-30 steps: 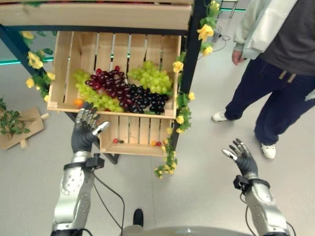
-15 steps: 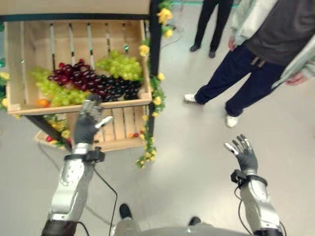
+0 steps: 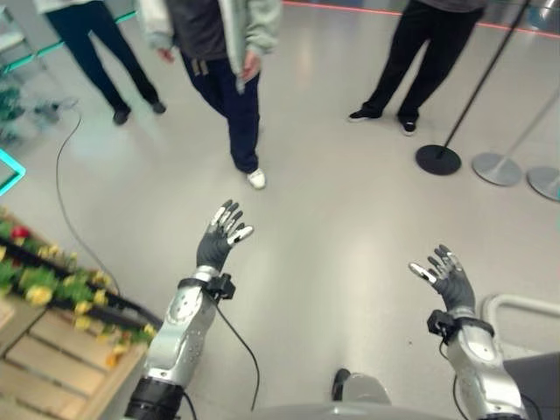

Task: Pick up the fruits from the basket on one side to the basket on the other side

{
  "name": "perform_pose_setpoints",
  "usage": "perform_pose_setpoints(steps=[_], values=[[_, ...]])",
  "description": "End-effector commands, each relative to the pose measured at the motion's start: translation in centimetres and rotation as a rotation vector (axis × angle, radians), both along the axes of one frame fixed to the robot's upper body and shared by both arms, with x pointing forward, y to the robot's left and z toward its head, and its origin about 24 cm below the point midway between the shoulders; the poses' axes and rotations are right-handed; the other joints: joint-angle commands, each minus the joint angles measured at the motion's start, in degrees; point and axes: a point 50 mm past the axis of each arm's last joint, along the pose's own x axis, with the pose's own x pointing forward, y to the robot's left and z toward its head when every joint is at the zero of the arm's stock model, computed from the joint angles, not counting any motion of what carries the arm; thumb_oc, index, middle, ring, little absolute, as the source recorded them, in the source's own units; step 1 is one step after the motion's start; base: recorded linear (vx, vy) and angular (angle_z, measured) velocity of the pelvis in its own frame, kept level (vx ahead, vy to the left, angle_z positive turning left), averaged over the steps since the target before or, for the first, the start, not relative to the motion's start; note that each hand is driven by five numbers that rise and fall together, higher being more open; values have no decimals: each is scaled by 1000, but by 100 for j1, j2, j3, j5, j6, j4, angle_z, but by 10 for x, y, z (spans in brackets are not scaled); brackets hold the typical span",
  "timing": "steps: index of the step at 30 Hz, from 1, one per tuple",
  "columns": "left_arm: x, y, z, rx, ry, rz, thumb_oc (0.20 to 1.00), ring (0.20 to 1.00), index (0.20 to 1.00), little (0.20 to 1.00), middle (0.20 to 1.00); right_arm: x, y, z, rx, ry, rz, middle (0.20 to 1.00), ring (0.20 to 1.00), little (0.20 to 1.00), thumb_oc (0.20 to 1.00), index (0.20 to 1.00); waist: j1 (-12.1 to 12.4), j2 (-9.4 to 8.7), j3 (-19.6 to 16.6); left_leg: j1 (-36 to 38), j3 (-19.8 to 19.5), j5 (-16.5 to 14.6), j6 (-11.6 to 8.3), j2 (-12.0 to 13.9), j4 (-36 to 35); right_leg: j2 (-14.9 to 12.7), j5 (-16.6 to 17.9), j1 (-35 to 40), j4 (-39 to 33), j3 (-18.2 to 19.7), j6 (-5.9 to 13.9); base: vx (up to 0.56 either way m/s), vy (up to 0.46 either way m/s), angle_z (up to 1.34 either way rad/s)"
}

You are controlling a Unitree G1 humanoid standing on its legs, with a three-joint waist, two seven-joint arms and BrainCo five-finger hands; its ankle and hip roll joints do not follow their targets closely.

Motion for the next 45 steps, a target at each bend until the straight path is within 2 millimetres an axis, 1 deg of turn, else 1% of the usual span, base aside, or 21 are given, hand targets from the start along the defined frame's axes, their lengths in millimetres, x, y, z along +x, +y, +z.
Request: perform_pose_setpoints(steps=[1,2,3,4,8,9,10,13,14,15,22,24,27,30,32,34,37,40,42,44,45], values=[[2,4,25,-28,-121,16,1000,1000,1000,1000,1000,19,-1,37,-37,-179,21,1000,1000,1000,1000,1000,126,-202,328,-824,-1038,-463,32,-448,1599,240,-82,982,-1454,734,220,162,-95,-77],[-4,4,15,-38,-82,28,1000,1000,1000,1000,1000,17,1,32,-32,-156,45,1000,1000,1000,1000,1000,308,-310,377,-1208,-1801,-976,240,-1429,2366,307,-68,1111,-1583,1154,156,118,-42,-47],[-4,4,15,-37,-82,28,1000,1000,1000,1000,1000,17,1,32,-32,-156,45,1000,1000,1000,1000,1000,306,-327,362,-1224,-1792,-953,253,-1451,2351,283,-54,1096,-1589,1150,162,227,26,-113],[-7,4,9,-40,-57,43,1000,1000,1000,1000,1000,13,1,28,-31,-131,47,1000,1000,1000,1000,1000,477,-305,453,-1618,-2330,-1246,324,-1991,2232,303,-29,1280,-1602,1540,256,130,40,-126],[-8,12,10,-9,-64,89,1000,1000,1000,1000,1000,13,0,21,-22,-107,41,1000,1000,1000,1000,1000,645,-193,438,-1590,-2922,-1613,434,-2150,827,269,-43,1326,-1595,2152,484,192,161,-105],[-8,13,9,-13,-62,95,1000,1000,1000,1000,1000,13,-1,19,-20,-97,38,1000,1000,1000,1000,1000,706,-203,388,-1579,-3136,-1541,399,-2067,29,255,-65,1302,-1612,2324,521,441,286,-130],[-5,16,10,13,-65,125,1000,1000,1000,1000,1000,17,0,15,-19,-85,34,1000,1000,1000,1000,1000,879,-120,321,-1494,-4086,-1057,237,-1961,-1498,414,-152,1362,-1675,2830,567,347,191,-132],[-3,17,11,36,-76,126,1000,1000,1000,1000,1000,21,0,20,-43,-98,52,1000,1000,1000,1000,1000,877,-36,260,-1376,-4487,-676,57,-1755,-2122,511,-187,1337,-1636,3105,585,244,162,-150],[-1,17,14,56,-90,147,1000,1000,1000,1000,1000,20,-4,25,-47,-124,26,1000,1000,1000,1000,1000,780,-8,251,-1537,-4057,-478,12,-1494,-2501,434,-303,1410,-1627,3122,642,260,267,-109],[-1,17,11,60,-84,144,1000,1000,1000,1000,1000,22,-1,24,-24,-119,35,1000,1000,1000,1000,1000,721,-49,218,-1412,-4071,-845,173,-1644,-2062,358,-385,1386,-1414,3288,710,257,269,-67],[9,18,13,155,-66,115,1000,1000,1000,1000,1000,20,13,23,59,-147,51,1000,1000,1000,1000,1000,300,-289,247,-719,-2864,-943,516,-1524,-2792,282,-211,128,645,3070,1235,155,187,-85],[12,20,18,181,-83,116,1000,1000,1000,1000,1000,20,14,26,74,-168,33,1000,1000,1000,1000,1000,204,-262,348,-585,-2477,-975,572,-1397,-2918,237,8,-403,992,2501,1261,58,204,-115],[13,21,16,185,-76,114,1000,1000,1000,1000,1000,16,14,18,100,-147,6,1000,1000,1000,1000,1000,81,-305,356,-355,-1933,-1195,576,-1455,-2857,83,140,-446,145,1834,1125,127,107,-121],[14,25,22,186,-101,132,1000,1000,1000,1000,1000,15,12,19,89,-155,-7,1000,1000,1000,1000,1000,91,-273,344,-198,-1271,-1428,511,-1322,-2721,-453,592,-433,-720,835,1086,97,-53,-103],[15,26,25,189,-116,135,1000,1000,1000,1000,1000,16,12,20,77,-157,-7,1000,1000,1000,1000,1000,101,-264,375,3,-889,-1568,447,-1237,-2661,-759,916,-374,-1000,474,1211,122,-75,-118],[17,27,28,179,-128,145,1000,1000,1000,1000,1000,17,10,21,50,-154,4,1000,1000,1000,1000,1000,125,-244,350,163,-463,-1742,446,-1241,-2498,-1177,1107,-390,-752,-80,1265,98,-79,-113],[18,26,29,163,-133,144,1000,1000,1000,1000,1000,20,11,25,25,-159,33,1000,1000,1000,1000,1000,99,-158,331,304,-256,-1952,457,-1164,-2375,-1260,878,-465,-228,-168,1301,61,-85,-107],[15,27,23,139,-111,151,1000,1000,1000,1000,1000,19,14,23,6,-136,73,1000,1000,1000,1000,1000,72,-186,202,256,42,-2109,291,-954,-1636,-946,851,-35,-1017,-194,1189,151,-319,-98],[14,25,17,101,-83,149,1000,1000,1000,1000,1000,21,13,23,-19,-121,85,1000,1000,1000,1000,1000,115,-162,214,138,-311,-1889,212,-830,-792,-624,654,90,-1066,9,988,163,-322,-77],[12,27,13,64,-70,169,1000,1000,1000,1000,1000,24,13,28,-27,-136,109,1000,1000,1000,1000,1000,85,-180,243,-141,-759,-1237,33,-880,220,-333,479,154,-1131,129,648,158,-471,-125],[5,30,6,51,-37,185,1000,1000,1000,1000,1000,24,14,27,-25,-128,127,1000,1000,1000,1000,1000,160,-233,328,-463,-1228,-661,16,-801,1776,85,301,493,-1479,407,357,224,-462,-131]])
